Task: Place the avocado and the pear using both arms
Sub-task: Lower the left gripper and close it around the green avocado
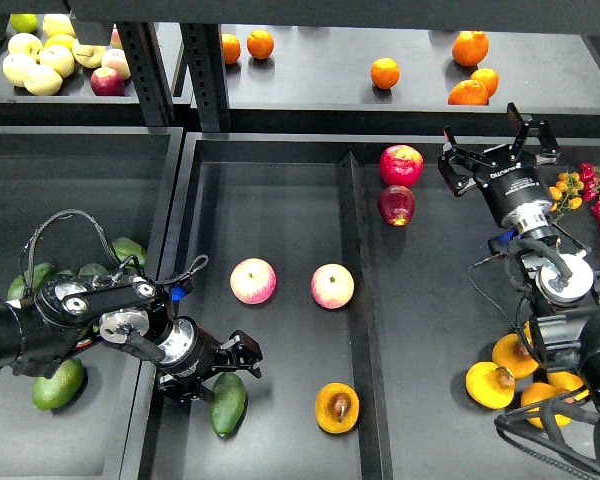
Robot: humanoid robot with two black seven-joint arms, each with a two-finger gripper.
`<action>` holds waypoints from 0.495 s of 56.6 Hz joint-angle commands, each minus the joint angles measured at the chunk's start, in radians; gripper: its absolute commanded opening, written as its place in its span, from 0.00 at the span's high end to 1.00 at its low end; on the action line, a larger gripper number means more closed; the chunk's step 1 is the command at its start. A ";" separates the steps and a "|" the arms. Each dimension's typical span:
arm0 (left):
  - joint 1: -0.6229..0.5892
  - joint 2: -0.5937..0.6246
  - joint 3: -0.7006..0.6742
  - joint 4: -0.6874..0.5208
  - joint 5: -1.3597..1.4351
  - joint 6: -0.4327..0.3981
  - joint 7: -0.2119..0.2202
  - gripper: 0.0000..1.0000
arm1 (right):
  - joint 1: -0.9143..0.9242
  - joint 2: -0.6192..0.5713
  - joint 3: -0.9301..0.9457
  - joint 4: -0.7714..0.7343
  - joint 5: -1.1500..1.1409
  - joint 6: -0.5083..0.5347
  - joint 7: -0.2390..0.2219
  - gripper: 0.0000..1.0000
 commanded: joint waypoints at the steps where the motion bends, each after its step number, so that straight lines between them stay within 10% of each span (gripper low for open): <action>1: 0.016 -0.013 0.000 0.014 0.022 0.000 0.000 0.07 | 0.000 0.000 0.000 0.000 0.000 0.000 0.000 0.01; 28: 0.036 -0.085 0.000 0.088 0.057 0.000 0.000 0.07 | 0.000 0.000 0.000 0.000 0.000 0.000 0.000 0.01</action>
